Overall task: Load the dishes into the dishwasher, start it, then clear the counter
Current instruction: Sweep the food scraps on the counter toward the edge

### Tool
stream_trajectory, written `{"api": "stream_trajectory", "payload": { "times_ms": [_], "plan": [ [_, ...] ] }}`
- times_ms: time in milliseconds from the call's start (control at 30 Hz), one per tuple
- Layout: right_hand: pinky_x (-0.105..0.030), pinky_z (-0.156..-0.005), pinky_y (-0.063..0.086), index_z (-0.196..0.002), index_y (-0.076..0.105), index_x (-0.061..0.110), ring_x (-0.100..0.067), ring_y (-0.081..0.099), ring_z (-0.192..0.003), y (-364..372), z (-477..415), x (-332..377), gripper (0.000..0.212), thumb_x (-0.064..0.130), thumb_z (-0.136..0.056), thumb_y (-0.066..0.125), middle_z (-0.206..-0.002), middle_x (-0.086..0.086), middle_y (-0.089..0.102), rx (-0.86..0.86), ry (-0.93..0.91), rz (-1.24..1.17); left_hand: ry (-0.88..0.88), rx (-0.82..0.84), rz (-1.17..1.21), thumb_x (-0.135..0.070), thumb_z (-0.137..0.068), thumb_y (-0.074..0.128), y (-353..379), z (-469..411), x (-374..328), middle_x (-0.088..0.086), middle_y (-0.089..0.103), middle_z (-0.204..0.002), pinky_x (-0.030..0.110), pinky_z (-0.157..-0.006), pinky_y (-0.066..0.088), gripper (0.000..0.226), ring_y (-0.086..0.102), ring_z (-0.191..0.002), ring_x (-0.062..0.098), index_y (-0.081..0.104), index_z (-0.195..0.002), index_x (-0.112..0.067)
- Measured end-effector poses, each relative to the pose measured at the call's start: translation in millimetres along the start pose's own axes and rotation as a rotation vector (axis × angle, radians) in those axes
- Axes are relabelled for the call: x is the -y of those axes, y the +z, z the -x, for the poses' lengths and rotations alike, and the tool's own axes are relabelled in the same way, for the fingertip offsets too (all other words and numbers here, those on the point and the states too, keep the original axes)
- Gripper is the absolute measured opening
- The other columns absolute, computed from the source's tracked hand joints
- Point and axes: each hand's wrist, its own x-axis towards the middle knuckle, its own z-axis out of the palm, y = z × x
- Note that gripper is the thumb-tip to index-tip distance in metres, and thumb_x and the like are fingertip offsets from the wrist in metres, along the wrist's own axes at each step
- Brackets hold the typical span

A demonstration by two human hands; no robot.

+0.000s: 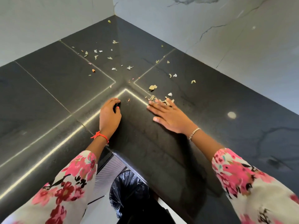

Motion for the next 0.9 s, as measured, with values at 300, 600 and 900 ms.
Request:
{"api": "stream_trajectory", "payload": {
  "times_ms": [300, 600, 900],
  "plan": [
    [-0.033, -0.118, 0.001, -0.149, 0.014, 0.016, -0.013, -0.002, -0.145, -27, -19, -86, 0.056, 0.039, -0.100, 0.028, -0.158, 0.002, 0.003, -0.288, 0.490, -0.412, 0.094, 0.181, -0.111, -0.004, -0.093, 0.042, 15, -81, 3, 0.009, 0.045, -0.140, 0.028, -0.111, 0.024, 0.034, 0.038, -0.132, 0.022, 0.052, -0.126, -0.001],
    [-0.036, -0.118, 0.000, -0.148, 0.012, 0.006, -0.022, 0.003, -0.146, -10, -50, -92, 0.072, 0.054, -0.094, 0.020, -0.157, -0.010, 0.006, -0.186, 0.602, -0.309, 0.111, 0.139, -0.205, -0.013, -0.095, 0.041, 28, -111, 12, 0.003, 0.042, -0.140, 0.026, -0.106, 0.029, 0.033, 0.040, -0.129, 0.018, 0.049, -0.126, -0.005],
    [-0.036, -0.120, 0.002, -0.149, 0.012, 0.013, -0.012, 0.001, -0.145, -33, -131, -129, 0.062, 0.047, -0.098, 0.025, -0.158, -0.001, 0.005, -0.211, 0.439, -0.528, 0.067, 0.112, -0.228, -0.017, -0.096, 0.041, 31, -114, 18, 0.002, 0.035, -0.148, 0.027, -0.112, 0.020, 0.038, 0.024, -0.140, 0.015, 0.044, -0.133, -0.007]
  ]
}}
